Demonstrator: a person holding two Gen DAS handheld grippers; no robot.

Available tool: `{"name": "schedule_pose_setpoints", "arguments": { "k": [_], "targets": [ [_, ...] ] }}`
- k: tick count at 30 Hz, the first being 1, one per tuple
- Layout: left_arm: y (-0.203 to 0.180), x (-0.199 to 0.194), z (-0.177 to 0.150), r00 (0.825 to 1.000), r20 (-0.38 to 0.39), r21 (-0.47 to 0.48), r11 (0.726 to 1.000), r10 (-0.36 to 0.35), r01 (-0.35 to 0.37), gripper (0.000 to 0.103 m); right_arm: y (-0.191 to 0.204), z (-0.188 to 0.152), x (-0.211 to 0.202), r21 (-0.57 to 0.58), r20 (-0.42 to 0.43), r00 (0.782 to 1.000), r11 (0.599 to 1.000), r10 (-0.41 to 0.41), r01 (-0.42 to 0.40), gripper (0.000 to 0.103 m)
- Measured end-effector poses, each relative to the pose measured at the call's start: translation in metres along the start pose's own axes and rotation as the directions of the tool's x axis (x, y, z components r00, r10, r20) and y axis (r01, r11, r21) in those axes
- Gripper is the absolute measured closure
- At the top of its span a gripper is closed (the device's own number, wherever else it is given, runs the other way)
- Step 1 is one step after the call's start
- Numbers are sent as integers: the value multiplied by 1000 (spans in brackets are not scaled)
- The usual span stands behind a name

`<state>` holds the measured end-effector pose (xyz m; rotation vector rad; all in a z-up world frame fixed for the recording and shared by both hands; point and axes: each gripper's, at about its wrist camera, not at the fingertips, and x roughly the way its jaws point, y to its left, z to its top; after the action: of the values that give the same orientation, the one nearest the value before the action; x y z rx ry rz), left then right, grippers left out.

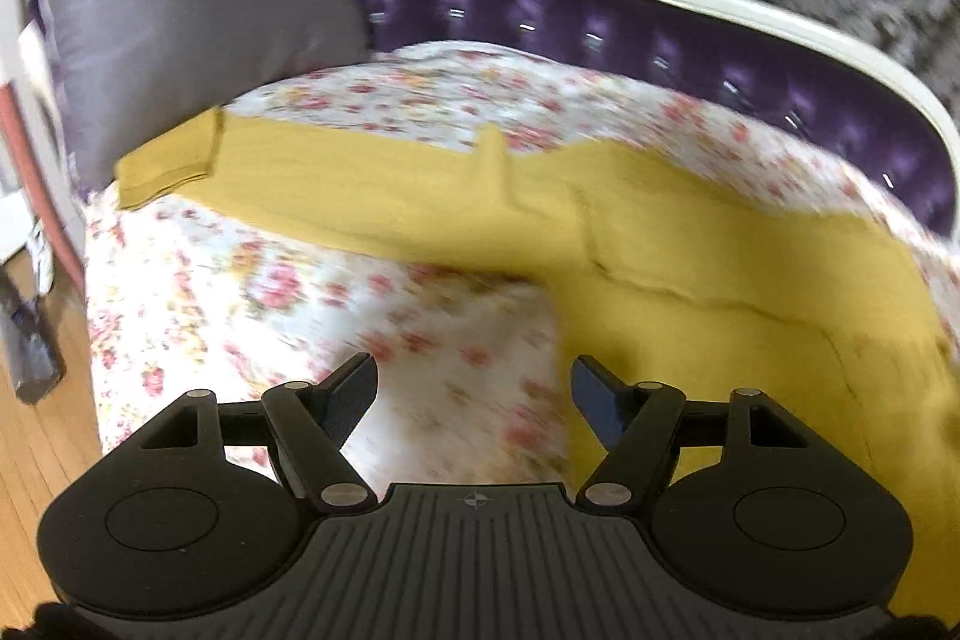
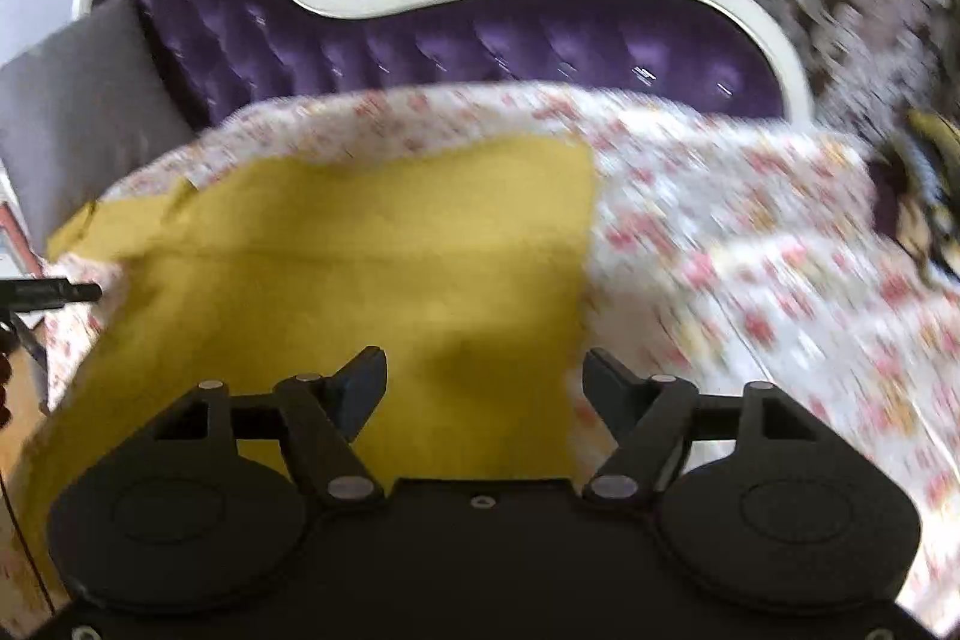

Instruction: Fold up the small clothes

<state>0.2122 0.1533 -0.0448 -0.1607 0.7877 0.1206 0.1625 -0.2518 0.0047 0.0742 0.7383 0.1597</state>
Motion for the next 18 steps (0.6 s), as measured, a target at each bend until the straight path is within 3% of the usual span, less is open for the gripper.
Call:
{"name": "schedule_pose_setpoints", "arguments": {
  "k": [6,13,18],
  "targets": [
    [47,22,28,997,43,-100,994,56,-52,33,34,41,41,-60,40,996,995,83,-81,25],
    [102,62,50,989,56,-171,977,138,-127,33,69,63,84,-92,21,987,983,159,-157,25],
    [124,79,63,943,124,-79,951,308,-300,33,89,69,104,-113,-11,979,973,202,-202,25]
  ]
}}
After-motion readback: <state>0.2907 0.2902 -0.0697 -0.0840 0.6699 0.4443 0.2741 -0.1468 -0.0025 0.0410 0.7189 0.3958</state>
